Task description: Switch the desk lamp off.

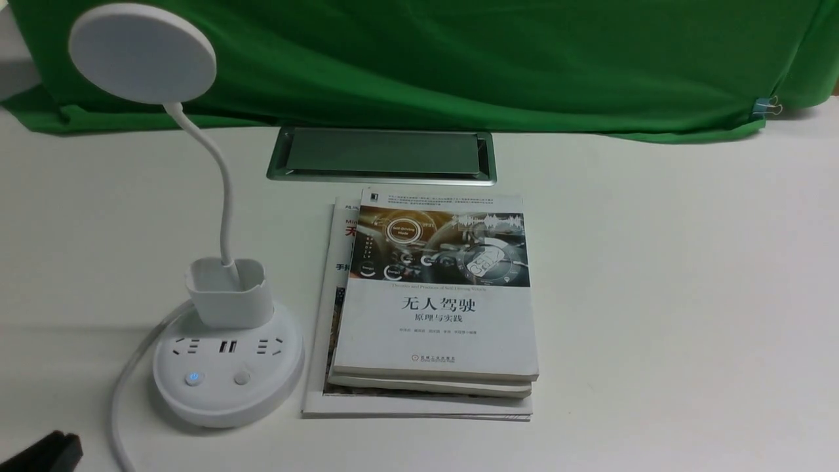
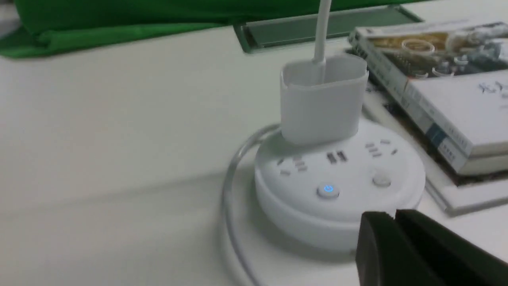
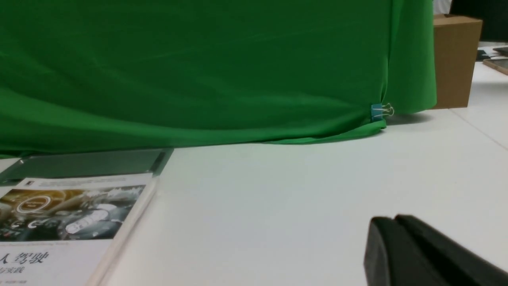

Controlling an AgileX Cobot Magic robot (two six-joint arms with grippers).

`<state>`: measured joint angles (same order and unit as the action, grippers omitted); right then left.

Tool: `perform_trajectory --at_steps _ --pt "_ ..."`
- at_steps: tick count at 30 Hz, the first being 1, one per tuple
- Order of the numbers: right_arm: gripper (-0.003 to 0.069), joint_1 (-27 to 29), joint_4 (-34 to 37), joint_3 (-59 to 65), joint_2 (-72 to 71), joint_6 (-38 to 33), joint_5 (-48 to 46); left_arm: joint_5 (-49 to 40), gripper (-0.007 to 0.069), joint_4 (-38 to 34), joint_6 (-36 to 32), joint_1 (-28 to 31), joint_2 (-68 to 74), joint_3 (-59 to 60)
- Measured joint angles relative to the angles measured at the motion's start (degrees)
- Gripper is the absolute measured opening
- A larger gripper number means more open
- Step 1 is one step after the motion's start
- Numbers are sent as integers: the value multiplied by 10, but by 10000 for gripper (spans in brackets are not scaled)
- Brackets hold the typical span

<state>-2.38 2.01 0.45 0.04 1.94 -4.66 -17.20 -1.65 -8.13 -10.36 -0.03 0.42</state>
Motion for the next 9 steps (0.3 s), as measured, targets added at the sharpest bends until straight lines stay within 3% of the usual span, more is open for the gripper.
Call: perform_trajectory --at_steps 9 --pt "36 0 0 0 0 0 0 33 20 -20 -12 0 -1 0"
